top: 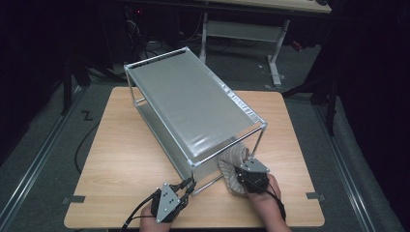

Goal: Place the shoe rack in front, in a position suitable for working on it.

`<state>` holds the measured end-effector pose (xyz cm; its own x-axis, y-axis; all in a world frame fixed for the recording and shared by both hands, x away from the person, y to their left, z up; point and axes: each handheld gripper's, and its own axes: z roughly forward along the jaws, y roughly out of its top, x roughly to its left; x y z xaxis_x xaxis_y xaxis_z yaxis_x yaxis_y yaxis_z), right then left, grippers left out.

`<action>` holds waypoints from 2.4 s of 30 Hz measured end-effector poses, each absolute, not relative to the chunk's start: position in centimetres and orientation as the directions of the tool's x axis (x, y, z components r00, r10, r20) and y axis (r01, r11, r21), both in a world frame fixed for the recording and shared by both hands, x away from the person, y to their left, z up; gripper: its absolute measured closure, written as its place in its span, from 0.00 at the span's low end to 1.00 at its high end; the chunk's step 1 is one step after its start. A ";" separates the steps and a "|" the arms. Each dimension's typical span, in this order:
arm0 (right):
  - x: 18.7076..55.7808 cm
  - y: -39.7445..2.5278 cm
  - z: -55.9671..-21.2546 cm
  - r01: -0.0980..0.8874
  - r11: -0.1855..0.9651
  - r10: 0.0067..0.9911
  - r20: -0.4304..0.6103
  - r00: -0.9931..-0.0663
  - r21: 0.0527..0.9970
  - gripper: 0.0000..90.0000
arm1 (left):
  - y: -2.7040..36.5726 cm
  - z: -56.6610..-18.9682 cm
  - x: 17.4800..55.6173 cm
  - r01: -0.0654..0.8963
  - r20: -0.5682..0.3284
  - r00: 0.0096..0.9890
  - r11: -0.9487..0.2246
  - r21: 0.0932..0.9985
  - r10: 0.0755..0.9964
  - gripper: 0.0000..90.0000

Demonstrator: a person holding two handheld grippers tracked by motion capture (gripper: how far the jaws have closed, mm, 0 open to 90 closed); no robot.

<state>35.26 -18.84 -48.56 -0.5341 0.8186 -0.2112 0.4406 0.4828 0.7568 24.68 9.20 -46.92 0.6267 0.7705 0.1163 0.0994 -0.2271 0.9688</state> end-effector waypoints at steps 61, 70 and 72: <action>36.4 -20.1 -48.8 0.496 0.426 0.869 -0.189 -0.457 0.757 0.70 | 10.0 -46.9 24.9 0.091 0.118 0.629 -0.223 0.971 0.769 0.58; 35.3 -18.4 -48.9 0.480 0.442 0.836 -0.155 -0.526 0.757 0.68 | 10.0 -46.9 24.9 0.090 0.112 0.630 -0.215 0.972 0.769 0.58; 34.9 -17.8 -48.9 0.472 0.452 0.824 -0.152 -0.546 0.757 0.67 | 10.0 -46.9 24.9 0.090 0.112 0.629 -0.215 0.973 0.769 0.58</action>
